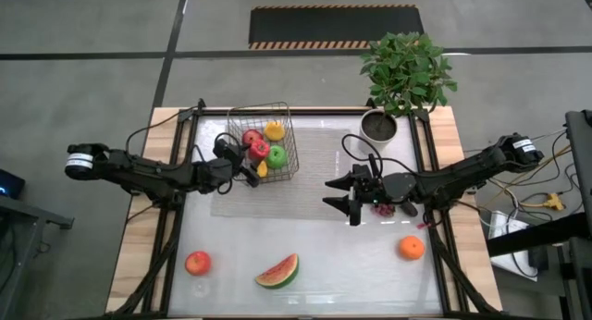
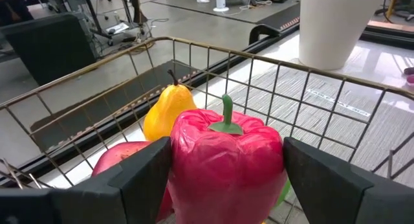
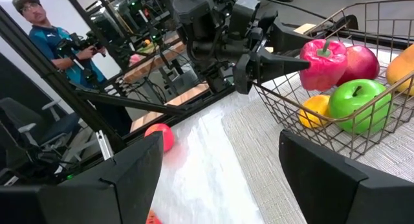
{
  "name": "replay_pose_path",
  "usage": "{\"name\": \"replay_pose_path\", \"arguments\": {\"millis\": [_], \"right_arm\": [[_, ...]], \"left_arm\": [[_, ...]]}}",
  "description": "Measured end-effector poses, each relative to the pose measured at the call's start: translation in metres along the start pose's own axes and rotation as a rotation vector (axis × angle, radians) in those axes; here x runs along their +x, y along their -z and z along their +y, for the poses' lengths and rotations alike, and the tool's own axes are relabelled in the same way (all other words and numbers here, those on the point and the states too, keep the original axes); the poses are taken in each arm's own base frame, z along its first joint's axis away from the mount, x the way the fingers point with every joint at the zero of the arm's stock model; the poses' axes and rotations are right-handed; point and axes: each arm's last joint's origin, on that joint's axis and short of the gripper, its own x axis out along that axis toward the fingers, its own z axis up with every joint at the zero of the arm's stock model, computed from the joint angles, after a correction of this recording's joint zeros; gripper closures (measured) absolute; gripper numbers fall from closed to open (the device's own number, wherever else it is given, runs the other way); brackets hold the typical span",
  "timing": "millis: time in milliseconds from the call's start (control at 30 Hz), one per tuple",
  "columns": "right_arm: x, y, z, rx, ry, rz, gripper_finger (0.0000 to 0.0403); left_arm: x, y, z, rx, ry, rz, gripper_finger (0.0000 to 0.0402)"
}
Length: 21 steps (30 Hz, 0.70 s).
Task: Build produce basket
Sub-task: Put the red bell pepper into the brown wire basket
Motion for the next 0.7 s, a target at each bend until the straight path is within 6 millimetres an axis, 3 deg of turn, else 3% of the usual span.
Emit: {"name": "replay_pose_path", "arguments": {"millis": [467, 700], "right_arm": [[0.0001, 0.0001, 0.0000, -0.013, 0.000, 0.001, 0.0115], [0.0001, 0.0001, 0.0000, -0.018, 0.000, 0.001, 0.0115]], "left_arm": [[-0.0016, -0.0025, -0.0031, 0.107, 0.004, 0.000, 0.0127], [-0.0037, -0.0067, -0.0019, -0.004, 0.003, -0.015, 0.0127]]}}
